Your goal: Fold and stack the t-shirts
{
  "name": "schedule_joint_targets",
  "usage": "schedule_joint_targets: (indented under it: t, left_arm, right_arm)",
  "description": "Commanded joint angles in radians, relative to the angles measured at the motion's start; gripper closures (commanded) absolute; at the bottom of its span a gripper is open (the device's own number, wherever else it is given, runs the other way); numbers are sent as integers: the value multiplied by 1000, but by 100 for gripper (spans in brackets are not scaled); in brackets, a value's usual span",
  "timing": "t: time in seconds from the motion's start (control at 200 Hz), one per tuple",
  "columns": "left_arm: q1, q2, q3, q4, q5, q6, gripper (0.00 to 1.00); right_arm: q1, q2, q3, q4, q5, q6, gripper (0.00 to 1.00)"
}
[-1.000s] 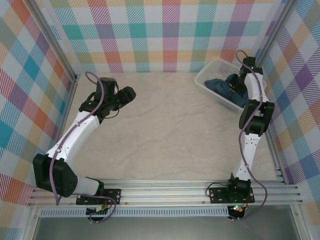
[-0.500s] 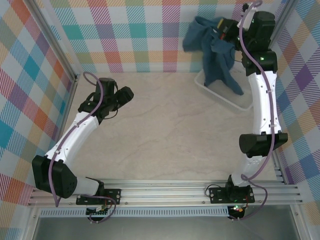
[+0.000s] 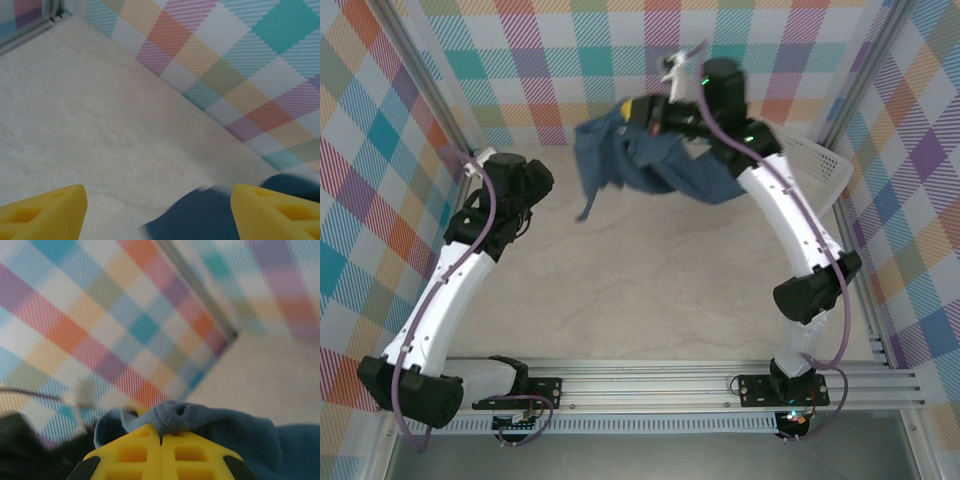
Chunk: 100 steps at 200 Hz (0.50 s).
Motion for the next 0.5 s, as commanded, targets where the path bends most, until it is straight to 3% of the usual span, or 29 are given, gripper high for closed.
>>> schedule_joint_targets:
  t: [0.0, 0.115, 0.29, 0.375, 0.495]
  left_arm:
    - [-10, -34, -5, -38, -60, 26, 24]
    - [-10, -38, -33, -86, -18, 26, 24]
    - [-10, -37, -93, -126, 172, -30, 26]
    - [-14, -40, -144, -128, 280, -102, 26]
    - [-47, -28, -192, -161, 353, -201, 26]
  right_arm:
    - [26, 43, -130, -11, -84, 2, 100]
    - [63, 138, -216, -42, -198, 8, 100]
    - [96, 156, -270, -25, -265, 27, 75]
    - [84, 127, -283, -56, -211, 4, 58]
    - [21, 42, -388, -71, -52, -13, 49]
